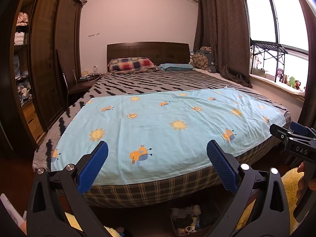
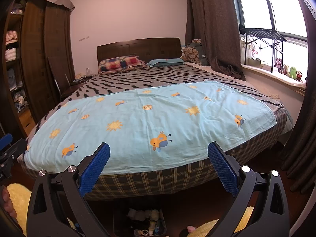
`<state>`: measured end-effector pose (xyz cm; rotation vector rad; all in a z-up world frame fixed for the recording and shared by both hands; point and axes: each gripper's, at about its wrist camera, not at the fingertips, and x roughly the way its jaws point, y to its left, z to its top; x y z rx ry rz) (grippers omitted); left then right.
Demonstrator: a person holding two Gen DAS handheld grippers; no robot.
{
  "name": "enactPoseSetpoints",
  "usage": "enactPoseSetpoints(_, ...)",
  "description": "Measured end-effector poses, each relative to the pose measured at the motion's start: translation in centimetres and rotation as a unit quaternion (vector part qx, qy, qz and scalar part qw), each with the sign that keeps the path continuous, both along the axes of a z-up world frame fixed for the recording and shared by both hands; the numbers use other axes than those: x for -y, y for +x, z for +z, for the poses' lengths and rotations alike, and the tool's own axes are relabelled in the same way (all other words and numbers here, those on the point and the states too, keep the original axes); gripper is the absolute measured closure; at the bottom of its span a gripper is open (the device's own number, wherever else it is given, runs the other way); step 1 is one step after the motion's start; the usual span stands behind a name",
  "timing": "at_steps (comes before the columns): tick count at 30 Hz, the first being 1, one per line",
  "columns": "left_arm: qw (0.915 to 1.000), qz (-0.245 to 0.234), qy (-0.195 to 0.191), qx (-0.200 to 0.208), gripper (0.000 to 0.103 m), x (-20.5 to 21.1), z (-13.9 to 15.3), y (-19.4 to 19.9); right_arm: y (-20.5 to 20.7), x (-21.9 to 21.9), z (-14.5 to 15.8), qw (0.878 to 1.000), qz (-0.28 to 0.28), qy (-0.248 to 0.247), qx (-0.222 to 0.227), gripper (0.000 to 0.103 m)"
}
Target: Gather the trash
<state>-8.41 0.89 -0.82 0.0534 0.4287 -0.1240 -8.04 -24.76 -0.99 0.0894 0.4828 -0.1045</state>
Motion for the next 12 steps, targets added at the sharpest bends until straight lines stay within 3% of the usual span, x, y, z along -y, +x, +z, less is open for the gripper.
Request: enactPoseSetpoints(12,0.9999,-0.006,-0.005,-0.006,0.008,0.0,-0.04,0.42,0.14,0.13,-0.2,1.0,-0.002,0.003,-0.003,0.003)
